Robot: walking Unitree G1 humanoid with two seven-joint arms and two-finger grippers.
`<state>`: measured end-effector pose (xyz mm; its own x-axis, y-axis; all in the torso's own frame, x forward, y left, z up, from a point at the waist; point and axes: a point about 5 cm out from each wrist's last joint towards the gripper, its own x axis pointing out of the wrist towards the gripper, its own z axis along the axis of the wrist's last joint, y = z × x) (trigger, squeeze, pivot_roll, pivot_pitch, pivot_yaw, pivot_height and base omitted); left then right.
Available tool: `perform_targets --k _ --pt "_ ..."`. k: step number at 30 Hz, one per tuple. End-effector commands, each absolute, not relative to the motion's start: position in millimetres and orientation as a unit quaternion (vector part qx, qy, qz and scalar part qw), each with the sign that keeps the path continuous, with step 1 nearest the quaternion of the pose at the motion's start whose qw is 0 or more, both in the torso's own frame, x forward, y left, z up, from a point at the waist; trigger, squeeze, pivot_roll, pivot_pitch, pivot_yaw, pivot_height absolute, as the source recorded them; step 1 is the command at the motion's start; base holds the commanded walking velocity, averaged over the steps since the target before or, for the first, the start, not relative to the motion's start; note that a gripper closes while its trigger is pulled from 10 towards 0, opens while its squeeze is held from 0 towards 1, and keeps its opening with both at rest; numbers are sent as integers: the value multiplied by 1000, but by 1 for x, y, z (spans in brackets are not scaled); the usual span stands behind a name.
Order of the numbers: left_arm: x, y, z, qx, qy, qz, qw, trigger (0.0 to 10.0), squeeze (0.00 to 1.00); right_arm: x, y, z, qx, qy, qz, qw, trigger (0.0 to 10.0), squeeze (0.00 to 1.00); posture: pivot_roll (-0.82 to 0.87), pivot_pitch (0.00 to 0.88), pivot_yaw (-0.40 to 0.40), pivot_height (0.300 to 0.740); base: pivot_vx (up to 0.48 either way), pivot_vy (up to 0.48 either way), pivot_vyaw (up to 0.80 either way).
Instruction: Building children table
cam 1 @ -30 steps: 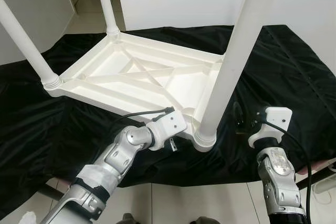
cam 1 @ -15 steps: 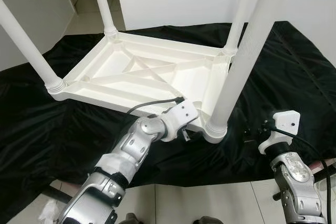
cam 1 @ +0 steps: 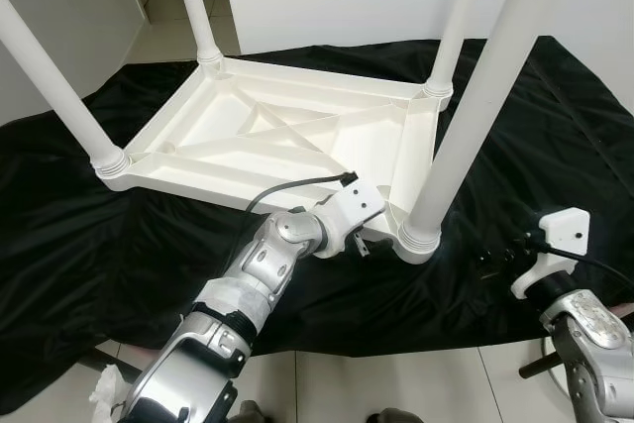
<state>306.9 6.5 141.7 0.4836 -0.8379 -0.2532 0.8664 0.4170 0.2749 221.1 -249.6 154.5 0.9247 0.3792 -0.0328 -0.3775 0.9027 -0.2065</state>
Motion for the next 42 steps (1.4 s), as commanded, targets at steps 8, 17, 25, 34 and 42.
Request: perform_targets --k 8,17,25,34,42 --pt "295 31 152 181 27 -483 856 10000 0 217 -229 159 -101 29 313 944 10000 0 -165 52 103 740 0 0 0" --pt "276 49 168 156 -8 -523 838 10000 0 226 -206 158 -94 34 397 912 10000 0 -148 51 75 740 0 0 0" --pt "250 50 169 149 -20 -586 796 10000 0 260 -192 166 -92 -6 371 924 10000 0 -127 52 37 740 0 0 0" --pt "244 47 174 131 -27 -579 804 10000 0 284 -183 174 -78 -39 346 934 10000 0 -114 39 16 740 0 0 0" --pt "264 44 184 124 -52 -517 845 10000 0 310 -188 178 -85 -56 303 947 10000 0 -106 21 9 740 0 0 0"
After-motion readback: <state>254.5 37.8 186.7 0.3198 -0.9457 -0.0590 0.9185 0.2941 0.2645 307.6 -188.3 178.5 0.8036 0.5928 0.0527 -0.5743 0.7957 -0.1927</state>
